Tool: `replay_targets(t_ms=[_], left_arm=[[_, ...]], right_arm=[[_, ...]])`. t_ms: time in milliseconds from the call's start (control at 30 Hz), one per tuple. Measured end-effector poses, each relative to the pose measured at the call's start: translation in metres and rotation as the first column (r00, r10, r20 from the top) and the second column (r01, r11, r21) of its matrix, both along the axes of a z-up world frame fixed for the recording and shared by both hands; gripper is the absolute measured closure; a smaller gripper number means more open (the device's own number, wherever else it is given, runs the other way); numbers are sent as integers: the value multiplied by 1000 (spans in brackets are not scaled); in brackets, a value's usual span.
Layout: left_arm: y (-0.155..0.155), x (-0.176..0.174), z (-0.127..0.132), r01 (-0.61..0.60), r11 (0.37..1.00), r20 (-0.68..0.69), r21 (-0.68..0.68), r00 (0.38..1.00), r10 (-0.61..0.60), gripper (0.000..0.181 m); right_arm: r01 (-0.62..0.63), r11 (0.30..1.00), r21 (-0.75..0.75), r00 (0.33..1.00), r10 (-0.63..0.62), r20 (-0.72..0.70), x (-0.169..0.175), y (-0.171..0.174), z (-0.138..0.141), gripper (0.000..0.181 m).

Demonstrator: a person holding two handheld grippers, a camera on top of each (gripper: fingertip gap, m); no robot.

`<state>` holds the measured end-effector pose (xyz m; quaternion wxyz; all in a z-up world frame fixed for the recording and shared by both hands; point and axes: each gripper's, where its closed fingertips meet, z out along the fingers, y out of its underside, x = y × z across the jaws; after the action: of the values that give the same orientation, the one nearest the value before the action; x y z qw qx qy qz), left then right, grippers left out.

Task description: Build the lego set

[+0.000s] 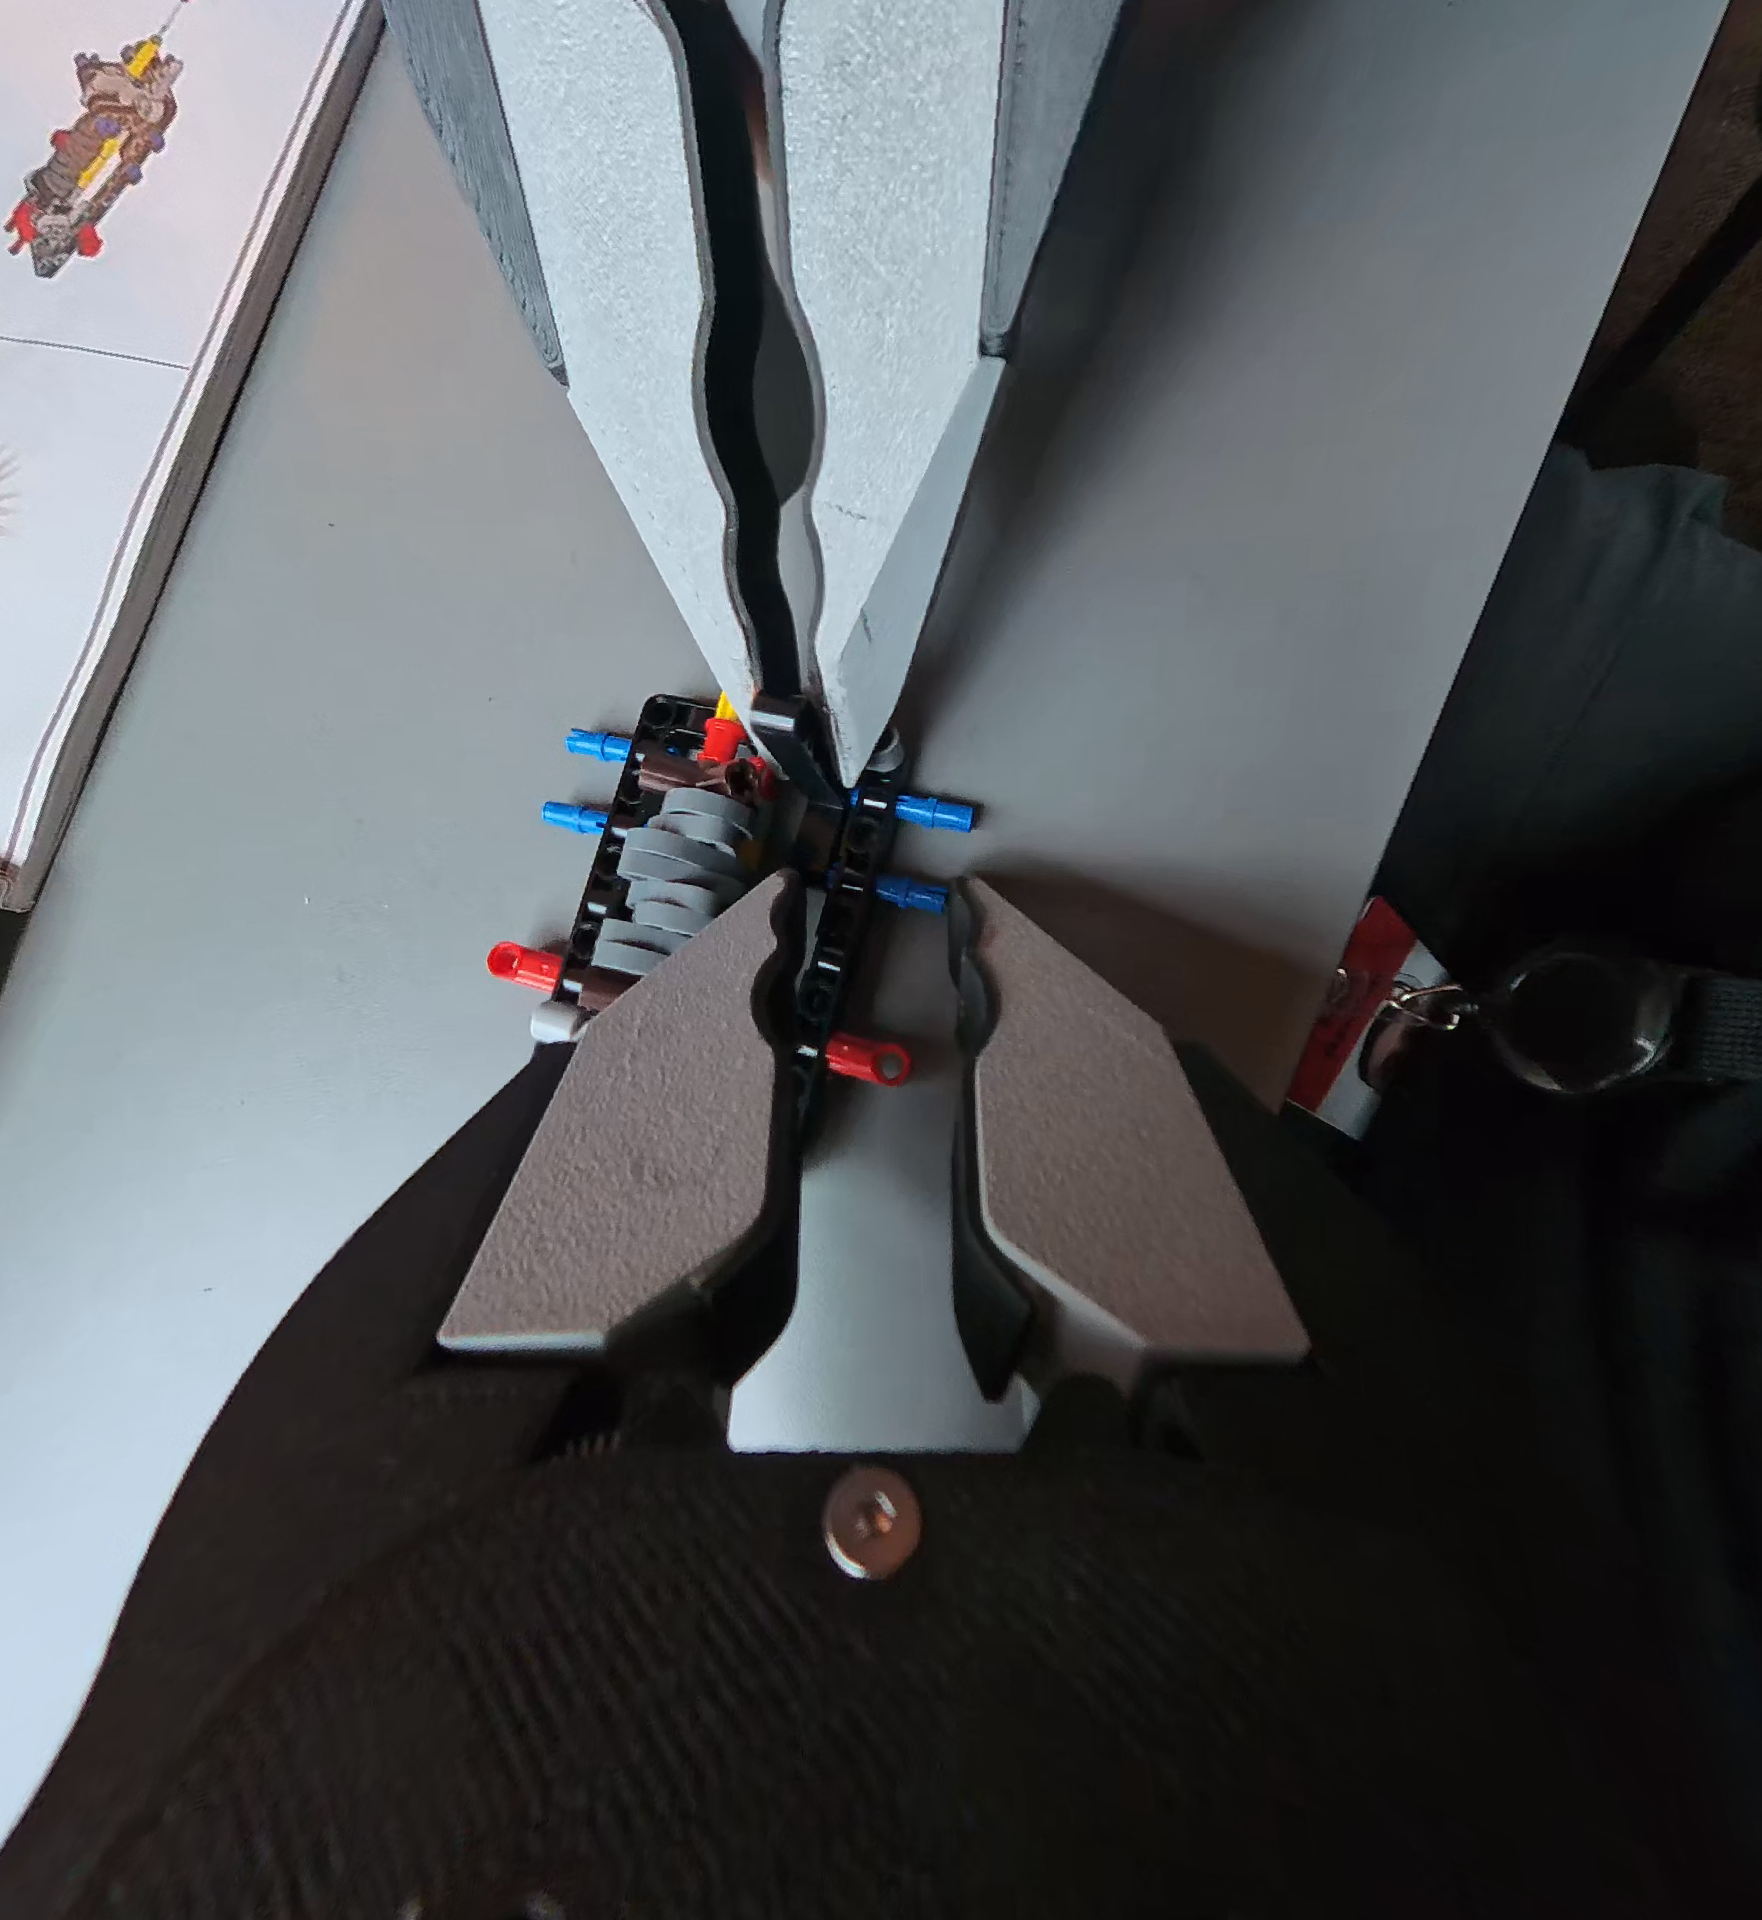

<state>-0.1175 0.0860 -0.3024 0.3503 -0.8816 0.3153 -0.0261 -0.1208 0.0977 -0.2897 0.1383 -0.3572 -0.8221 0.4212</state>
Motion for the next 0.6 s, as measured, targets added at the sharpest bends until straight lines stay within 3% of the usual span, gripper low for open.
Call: replay_targets(t_ms=[333,600], left_arm=[[-6,-12,2,3,1000,-129,24,992,0,151],[0,-21,-1,15,999,-211,52,977,-4,171]], right_arm=[[29,999,-27,999,-30,-27,-6,3,5,177],[42,999,-9,995,-42,-94,-7,3,11,177]])
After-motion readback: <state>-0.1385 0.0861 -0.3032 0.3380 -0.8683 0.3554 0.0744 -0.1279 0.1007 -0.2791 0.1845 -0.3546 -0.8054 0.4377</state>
